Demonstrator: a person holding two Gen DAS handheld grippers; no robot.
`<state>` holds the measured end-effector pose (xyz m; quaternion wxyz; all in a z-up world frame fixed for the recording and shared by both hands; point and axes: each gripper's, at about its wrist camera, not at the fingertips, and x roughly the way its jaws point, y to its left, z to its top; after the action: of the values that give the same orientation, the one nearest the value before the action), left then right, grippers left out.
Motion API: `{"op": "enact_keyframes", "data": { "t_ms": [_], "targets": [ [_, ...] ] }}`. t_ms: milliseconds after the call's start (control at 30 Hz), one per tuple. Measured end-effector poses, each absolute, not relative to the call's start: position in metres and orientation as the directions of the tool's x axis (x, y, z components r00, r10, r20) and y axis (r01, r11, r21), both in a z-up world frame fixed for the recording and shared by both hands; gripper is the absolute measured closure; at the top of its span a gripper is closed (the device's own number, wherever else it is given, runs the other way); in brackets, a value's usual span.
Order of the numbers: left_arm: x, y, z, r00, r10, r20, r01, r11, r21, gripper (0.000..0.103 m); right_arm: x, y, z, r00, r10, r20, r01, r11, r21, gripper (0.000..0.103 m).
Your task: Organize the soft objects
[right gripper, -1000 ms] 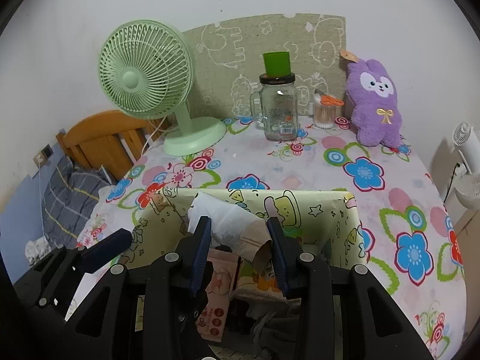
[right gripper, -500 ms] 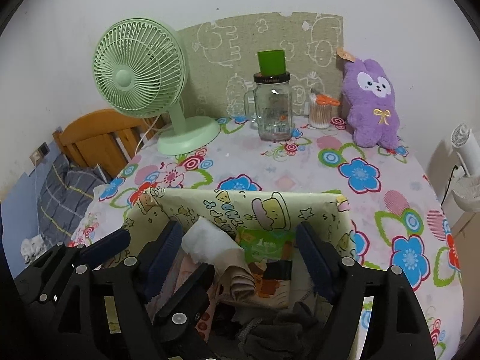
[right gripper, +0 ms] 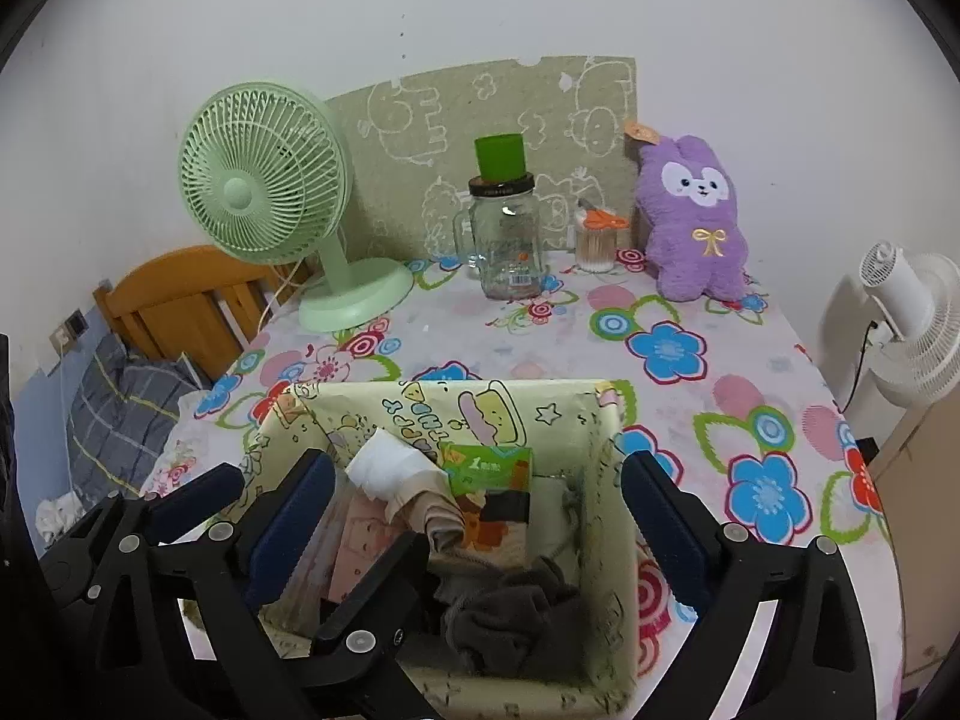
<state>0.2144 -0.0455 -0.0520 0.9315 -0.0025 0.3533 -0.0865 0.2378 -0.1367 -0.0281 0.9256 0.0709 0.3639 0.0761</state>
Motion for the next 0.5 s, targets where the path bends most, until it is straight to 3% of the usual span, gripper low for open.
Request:
{"op": "enact_keyframes", "data": {
  "t_ms": [500],
  "targets": [
    [0.183, -0.039, -0.035, 0.767, -0.153, -0.623, 0.139, 0.988, -0.072, 0.0, 0.196, -0.15, -0.003, 0.771, 0.137, -0.622, -0.042, 0.985, 0.165, 0.0]
  ]
}}
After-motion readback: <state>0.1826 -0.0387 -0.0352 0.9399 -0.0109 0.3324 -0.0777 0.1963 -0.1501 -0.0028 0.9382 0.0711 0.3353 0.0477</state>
